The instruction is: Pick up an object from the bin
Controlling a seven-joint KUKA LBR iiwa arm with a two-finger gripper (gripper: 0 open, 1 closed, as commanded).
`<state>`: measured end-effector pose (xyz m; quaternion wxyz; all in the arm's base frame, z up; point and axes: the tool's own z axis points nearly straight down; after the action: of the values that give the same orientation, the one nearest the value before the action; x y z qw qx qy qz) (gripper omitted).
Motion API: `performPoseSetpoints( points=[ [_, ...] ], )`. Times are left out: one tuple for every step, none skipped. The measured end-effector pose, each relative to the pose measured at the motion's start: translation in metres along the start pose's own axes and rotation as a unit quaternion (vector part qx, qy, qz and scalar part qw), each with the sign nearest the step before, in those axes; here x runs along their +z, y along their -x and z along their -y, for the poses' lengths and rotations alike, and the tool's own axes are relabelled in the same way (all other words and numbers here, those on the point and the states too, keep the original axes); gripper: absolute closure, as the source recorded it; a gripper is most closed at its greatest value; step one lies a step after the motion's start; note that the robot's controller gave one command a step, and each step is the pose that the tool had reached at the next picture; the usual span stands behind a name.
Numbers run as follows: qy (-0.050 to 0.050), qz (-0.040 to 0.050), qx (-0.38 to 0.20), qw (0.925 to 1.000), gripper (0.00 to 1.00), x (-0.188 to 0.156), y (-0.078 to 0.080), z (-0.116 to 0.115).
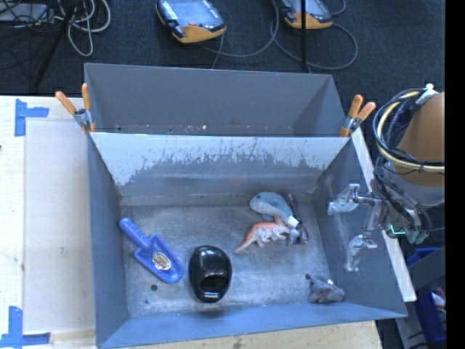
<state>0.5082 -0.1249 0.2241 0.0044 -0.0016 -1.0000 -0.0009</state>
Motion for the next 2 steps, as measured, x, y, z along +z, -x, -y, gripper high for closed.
performPoseSetpoints(
  points=[
    [-0.001,0.0038,-0.002,1.0,0.0,-0.004,0.002,-0.001],
    [-0.001,0.0042,-0.083,0.9965,1.0,0.101,0.067,-0.02]
  ],
)
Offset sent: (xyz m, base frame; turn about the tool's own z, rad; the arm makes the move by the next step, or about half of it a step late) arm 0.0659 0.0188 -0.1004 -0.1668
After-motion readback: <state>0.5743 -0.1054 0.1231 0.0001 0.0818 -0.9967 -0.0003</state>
